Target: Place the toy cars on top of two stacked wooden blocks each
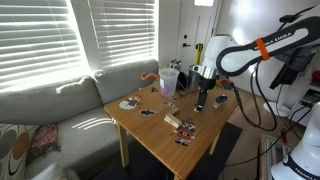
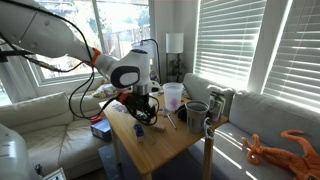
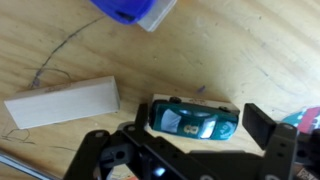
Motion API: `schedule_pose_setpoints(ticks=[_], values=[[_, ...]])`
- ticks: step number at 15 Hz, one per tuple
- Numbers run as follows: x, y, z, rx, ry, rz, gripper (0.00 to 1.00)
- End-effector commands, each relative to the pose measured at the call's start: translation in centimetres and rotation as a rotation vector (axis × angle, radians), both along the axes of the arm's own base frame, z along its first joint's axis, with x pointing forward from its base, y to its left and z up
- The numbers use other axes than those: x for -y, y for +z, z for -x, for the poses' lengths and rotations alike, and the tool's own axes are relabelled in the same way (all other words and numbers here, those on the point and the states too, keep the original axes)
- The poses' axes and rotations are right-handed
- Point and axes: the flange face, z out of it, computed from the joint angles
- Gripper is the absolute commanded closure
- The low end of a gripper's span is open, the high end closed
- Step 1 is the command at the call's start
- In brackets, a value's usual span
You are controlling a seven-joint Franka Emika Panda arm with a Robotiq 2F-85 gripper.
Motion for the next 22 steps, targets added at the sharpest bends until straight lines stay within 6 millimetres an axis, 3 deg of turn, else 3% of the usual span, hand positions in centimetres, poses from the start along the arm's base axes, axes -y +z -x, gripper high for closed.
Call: schedule_pose_setpoints(ticks=[1,3,13,22], values=[[-0.5,0.0,-0.6,-0.01,-0.021,-0.008,0.23],[-0.5,0.1,-0.7,-0.009,-0.027,-0.006,0.38],[0.7,1.7,0.2,0.013,-0.033,0.006,0.39],[4.6,4.3,2.4,0.063,0.02,0.042,0.39]])
